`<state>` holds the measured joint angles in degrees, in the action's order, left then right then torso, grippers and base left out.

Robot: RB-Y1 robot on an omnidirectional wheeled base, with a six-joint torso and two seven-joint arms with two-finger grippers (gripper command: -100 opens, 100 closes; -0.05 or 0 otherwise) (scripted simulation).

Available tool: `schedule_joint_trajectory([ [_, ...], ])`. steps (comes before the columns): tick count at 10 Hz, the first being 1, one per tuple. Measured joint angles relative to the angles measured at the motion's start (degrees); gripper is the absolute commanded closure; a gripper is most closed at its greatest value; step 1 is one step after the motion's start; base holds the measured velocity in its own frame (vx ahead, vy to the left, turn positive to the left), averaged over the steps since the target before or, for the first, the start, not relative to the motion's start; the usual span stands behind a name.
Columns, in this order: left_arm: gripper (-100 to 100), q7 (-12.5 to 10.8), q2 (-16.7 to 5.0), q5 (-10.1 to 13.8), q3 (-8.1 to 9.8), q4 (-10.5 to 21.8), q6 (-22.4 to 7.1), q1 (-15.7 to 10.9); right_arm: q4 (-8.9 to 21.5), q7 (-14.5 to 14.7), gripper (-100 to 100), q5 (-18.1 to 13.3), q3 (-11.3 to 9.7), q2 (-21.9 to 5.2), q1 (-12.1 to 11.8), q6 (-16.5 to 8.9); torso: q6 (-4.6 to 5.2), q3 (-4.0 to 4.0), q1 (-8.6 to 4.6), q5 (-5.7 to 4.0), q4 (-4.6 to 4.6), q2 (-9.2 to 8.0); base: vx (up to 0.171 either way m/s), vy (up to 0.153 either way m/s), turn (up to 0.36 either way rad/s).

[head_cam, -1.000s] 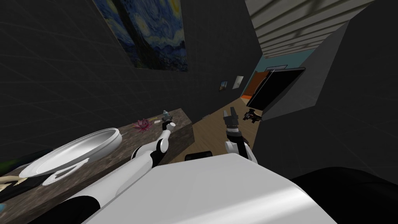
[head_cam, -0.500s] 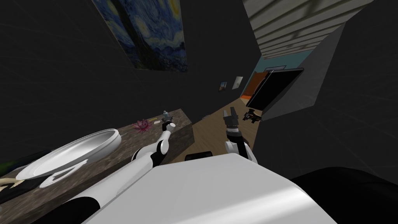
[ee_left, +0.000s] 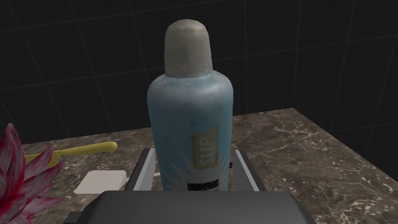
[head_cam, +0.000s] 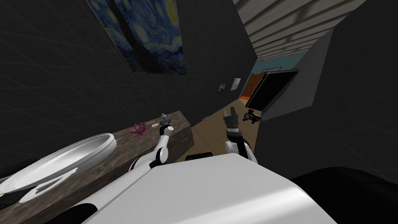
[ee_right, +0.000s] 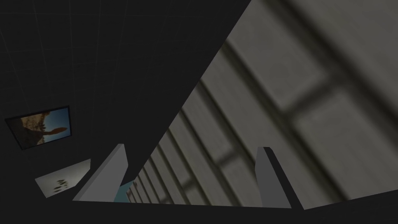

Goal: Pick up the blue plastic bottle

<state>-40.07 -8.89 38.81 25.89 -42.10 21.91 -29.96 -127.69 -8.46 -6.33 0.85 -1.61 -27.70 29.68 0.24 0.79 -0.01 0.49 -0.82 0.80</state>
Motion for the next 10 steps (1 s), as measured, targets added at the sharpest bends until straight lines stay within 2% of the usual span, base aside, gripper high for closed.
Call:
schedule_joint_trajectory([
  [1,100,-0.48,-0.11,0.24,-0.39,-1.35,-0.56,1.66,0.0,0.0,0,0.0,0.0,0.0,0.0,0.0,0.03,0.17,0.06,0.13,-0.2,0.13,0.042,-0.014,-0.016],
  [4,100,0.73,1.48,0.98,0.63,-7.84,-2.73,6.11,0.0,0.0,0,0.0,0.0,0.0,0.0,0.0,0.01,0.27,0.2,0.35,-0.44,0.1,0.042,-0.016,-0.031],
  [6,100,0.56,1.71,1.38,0.49,-11.83,-4.02,9.3,0.0,0.0,0,0.0,0.0,0.0,0.0,0.0,-0.06,0.39,0.32,0.41,-0.55,0.22,0.051,-0.019,-0.026],
  [8,100,1.35,3.07,2.16,1.23,-16.22,-6.0,12.76,0.0,0.0,0,0.0,0.0,0.0,0.0,0.0,0.03,0.6,0.35,0.61,-0.78,0.41,0.056,-0.012,-0.02],
  [10,100,1.16,3.03,2.31,1.03,-19.06,-6.46,14.63,0.0,0.0,0,0.0,0.0,0.0,0.0,0.0,-0.01,0.53,0.45,0.6,-0.74,0.3,0.037,-0.009,-0.024],
])
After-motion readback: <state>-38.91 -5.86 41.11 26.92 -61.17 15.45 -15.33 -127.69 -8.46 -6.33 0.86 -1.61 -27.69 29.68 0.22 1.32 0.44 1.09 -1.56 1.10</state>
